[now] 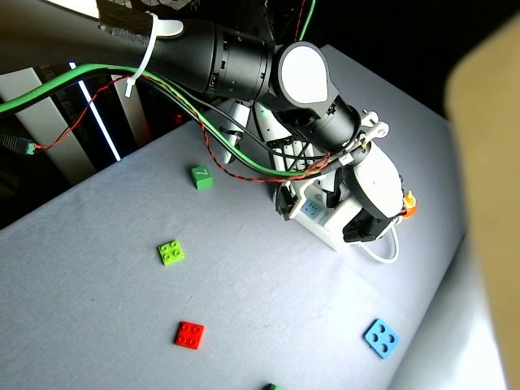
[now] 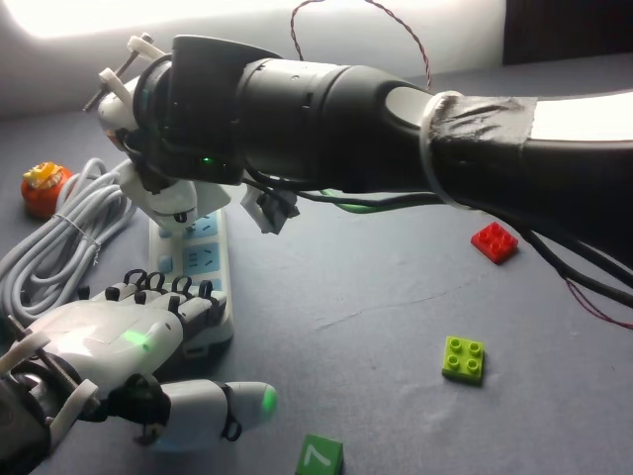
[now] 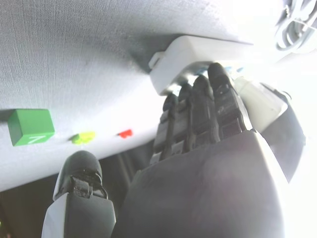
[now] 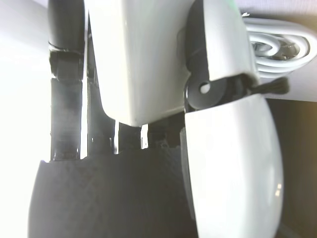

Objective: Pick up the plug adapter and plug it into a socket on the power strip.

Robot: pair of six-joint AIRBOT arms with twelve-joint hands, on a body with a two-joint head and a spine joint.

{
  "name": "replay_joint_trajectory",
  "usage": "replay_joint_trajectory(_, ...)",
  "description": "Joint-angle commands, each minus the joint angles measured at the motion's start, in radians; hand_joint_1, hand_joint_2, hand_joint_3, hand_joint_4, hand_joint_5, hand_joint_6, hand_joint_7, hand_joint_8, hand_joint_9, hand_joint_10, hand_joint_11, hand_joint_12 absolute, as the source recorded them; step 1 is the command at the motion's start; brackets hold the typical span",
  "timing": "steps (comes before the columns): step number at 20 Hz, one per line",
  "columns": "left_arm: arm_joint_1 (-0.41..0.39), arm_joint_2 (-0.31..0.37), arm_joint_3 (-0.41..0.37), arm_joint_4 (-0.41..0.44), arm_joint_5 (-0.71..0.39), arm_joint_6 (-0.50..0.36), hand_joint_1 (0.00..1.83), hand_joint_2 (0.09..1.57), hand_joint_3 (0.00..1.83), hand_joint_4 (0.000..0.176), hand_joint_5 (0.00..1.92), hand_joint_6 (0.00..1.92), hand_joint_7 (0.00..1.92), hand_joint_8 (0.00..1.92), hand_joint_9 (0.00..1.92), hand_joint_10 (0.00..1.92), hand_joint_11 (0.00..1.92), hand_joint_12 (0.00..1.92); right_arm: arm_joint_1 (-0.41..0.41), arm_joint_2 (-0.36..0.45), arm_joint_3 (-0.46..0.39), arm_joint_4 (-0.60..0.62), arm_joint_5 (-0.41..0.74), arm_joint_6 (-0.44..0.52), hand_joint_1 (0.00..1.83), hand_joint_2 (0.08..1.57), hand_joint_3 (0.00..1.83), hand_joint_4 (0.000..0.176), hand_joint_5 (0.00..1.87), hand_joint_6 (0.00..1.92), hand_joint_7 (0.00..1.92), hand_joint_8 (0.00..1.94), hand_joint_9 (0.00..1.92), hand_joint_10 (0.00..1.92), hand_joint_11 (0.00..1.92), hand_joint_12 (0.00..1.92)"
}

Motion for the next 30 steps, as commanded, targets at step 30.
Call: replay_joint_trajectory(30, 0.013, 0.005, -0.014, -0.008, 0.007, -0.006, 0.0, 1.12, 0.0, 0.0, 0.16, 0.0, 0.18, 0.0, 0.17, 0.0, 0.0, 0.35, -0.038, 0.099, -0.1, -0.074, 0.095, 0.104, 1.24, 1.08, 0.0, 0.002, 1.0, 0.95, 1.15, 0.73, 1.28, 0.0, 0.95, 0.83)
